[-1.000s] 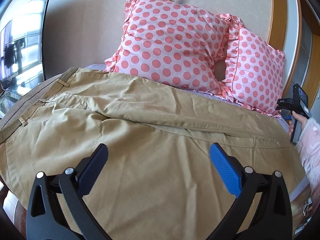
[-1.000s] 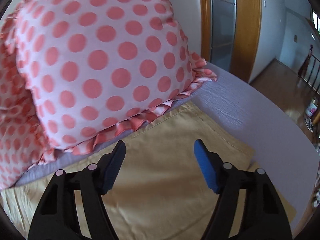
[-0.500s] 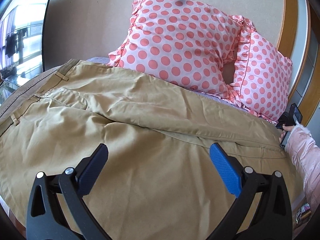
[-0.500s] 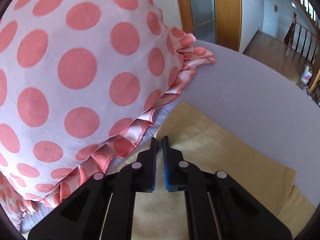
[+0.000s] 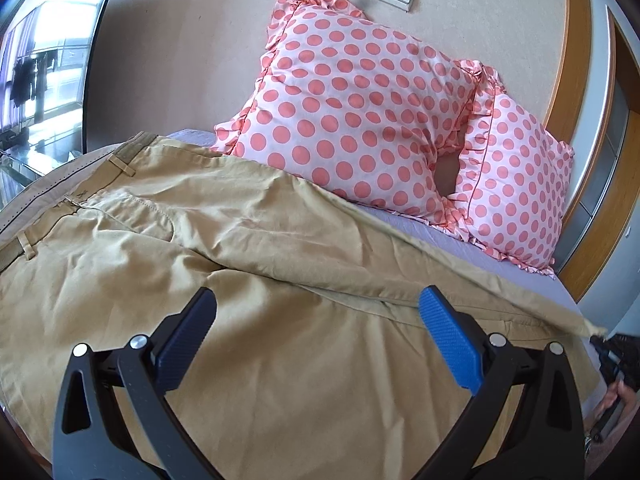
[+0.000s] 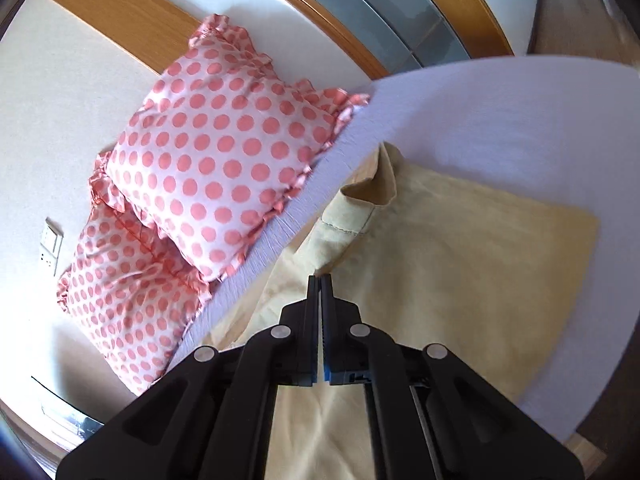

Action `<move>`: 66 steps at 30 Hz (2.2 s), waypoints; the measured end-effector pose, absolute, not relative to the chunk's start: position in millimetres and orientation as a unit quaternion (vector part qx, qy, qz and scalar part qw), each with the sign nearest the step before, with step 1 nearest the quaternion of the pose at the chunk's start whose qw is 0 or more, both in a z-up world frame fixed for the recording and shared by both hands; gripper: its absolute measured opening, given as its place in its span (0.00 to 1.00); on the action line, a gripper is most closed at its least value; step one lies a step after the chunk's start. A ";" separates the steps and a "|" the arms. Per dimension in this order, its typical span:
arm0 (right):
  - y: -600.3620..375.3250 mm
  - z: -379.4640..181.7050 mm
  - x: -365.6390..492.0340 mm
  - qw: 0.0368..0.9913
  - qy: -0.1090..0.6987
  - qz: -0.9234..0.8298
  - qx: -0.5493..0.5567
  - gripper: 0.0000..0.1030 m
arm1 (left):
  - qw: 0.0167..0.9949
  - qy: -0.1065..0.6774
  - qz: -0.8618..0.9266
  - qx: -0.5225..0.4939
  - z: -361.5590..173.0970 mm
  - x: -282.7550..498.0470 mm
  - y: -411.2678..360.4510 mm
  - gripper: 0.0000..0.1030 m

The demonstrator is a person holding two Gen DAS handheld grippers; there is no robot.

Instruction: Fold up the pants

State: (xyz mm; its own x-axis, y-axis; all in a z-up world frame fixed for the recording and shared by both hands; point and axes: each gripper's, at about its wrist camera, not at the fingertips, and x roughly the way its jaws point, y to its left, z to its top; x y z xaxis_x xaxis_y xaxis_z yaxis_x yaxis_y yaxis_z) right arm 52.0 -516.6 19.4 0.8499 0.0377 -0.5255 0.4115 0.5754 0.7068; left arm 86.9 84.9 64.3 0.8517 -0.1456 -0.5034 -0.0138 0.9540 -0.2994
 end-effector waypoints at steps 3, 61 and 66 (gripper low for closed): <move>-519.3 13.3 45.2 0.830 0.273 -0.111 0.475 0.04 | 0.947 0.272 -0.039 -0.167 67.1 93.5 86.5 0.98; -563.3 -5.4 -23.4 0.822 0.172 -0.144 0.523 0.02 | 0.897 0.351 0.034 -0.265 15.8 -19.8 179.5 0.03; -563.1 -8.4 -31.9 0.825 0.175 -0.151 0.516 0.02 | 0.906 0.334 0.028 -0.260 16.9 -30.9 177.7 0.03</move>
State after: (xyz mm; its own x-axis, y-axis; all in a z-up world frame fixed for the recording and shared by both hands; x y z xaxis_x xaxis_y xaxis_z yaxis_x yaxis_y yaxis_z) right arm -31.9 -563.1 -8.4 0.8932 -0.0675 -0.4445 0.4293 0.4215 0.7988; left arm -30.9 177.7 16.9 0.7754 -0.1228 -0.6194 -0.2245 0.8632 -0.4522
